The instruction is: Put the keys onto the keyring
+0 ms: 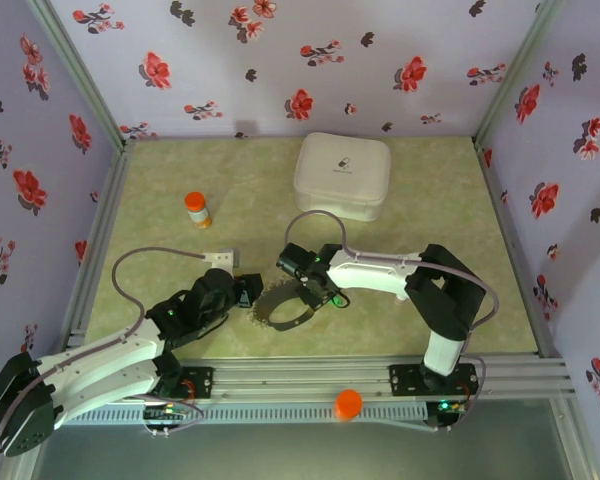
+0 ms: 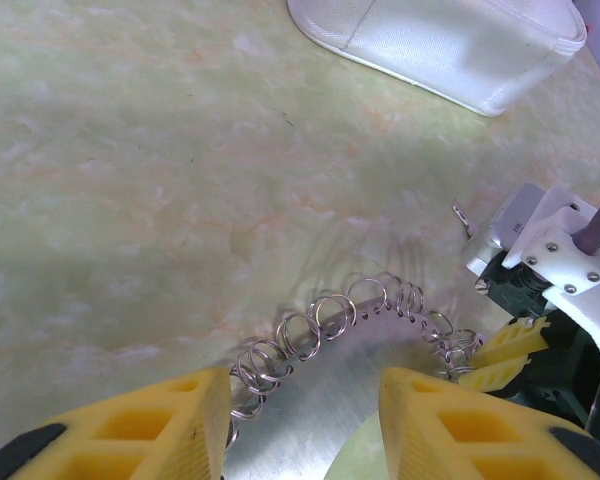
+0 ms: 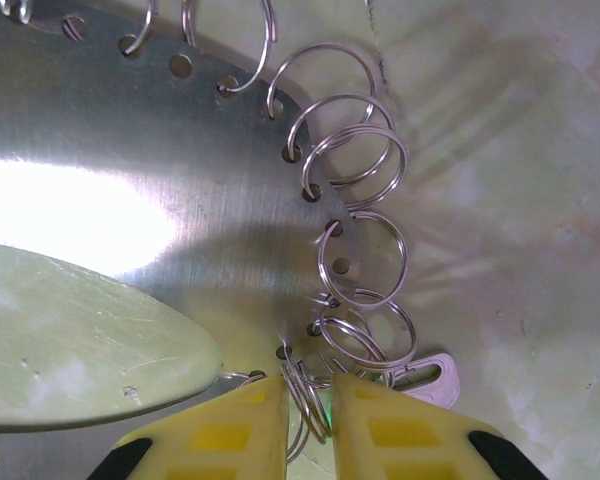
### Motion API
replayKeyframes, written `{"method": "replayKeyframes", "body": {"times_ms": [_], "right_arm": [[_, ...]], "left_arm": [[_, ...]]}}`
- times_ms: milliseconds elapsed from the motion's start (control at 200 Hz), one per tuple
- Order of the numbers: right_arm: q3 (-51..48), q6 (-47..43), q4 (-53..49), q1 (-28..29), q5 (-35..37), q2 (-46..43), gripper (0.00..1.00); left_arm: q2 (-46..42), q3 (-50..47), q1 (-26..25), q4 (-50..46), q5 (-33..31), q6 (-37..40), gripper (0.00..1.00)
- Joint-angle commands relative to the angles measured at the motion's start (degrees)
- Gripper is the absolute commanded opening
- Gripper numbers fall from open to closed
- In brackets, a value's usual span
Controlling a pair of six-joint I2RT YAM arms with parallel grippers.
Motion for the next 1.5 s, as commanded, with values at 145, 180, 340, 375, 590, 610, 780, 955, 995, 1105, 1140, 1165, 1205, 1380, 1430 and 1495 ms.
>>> {"method": "replayKeyframes", "body": {"times_ms": [145,180,340,375,590,610,780,955,995,1105,1140,1165,1205,1380,1430,1495], "right_arm": [[1.23,-1.1,-1.36,0.47,0.19,0.64,0.16],[1.2,-1.12,-1.4,0.48,0.06,0.7,0.16],[1.29,-1.28,-1.28,0.39,-0.57,0.89,0.14],[1.21,-1.27,-1.11,0.45,-0.73,0.67,0.12],[1.34,-1.63,-0.68,0.48,-0.28,-1.4,0.03],[1.15,-1.7,-0.48,0.45,-0.18,-2.1,0.02],[-0.61,-2.38,1.71,0.36,0.79,-8.54,0.0],[-3.87,-3.97,6.19,0.39,1.31,-16.89,0.0],[-4.83,-4.49,7.65,0.25,0.96,-19.11,0.0],[-7.23,-7.23,12.41,0.28,-0.75,-25.03,0.0],[-8.14,-8.39,13.99,0.17,-1.66,-26.9,0.0],[-8.79,-9.55,15.21,0.01,-3.11,-28.26,0.0],[-9.8,-11.05,17.05,-0.47,-5.95,-30.16,0.0],[-13.63,-14.11,23.89,-3.84,-14.77,-37.29,0.0],[-14.08,-15.04,24.29,-5.22,-16.85,-38.19,0.0],[-14.22,-16.78,23.96,-6.46,-19.17,-38.72,0.0]], "left_arm": [[-0.11,-0.71,0.4,0.99,-0.31,1.16,0.44],[-0.11,-0.72,0.39,1.13,-0.29,1.16,0.44],[-0.15,-0.62,0.39,1.06,-0.38,1.25,0.45],[-0.11,-0.54,0.39,0.93,-0.44,1.4,0.45],[0.7,-0.46,0.39,4.28,-0.3,3.53,0.51],[0.96,-0.3,0.44,4.94,-0.26,4.26,0.52],[2.81,2.51,0.5,8.58,0.31,13.05,0.55],[1.97,2.79,1.23,14.28,0.0,22.36,0.54],[1.8,3.29,1.35,14.5,0.04,24.79,0.54],[1.11,5.02,1.62,13.82,0.42,31.67,0.6],[0.77,5.32,1.61,13.76,0.93,33.86,0.65],[0.45,5.55,1.71,13.6,1.11,35.42,0.68],[-0.19,5.86,1.84,13.12,1.49,37.53,0.7],[-2.38,7.64,4.79,6.33,7.37,45.86,0.7],[-2.61,7.81,5.2,5.36,9.35,47.78,0.67],[-2.79,8.06,5.22,5.11,11.65,49.88,0.6]]}}
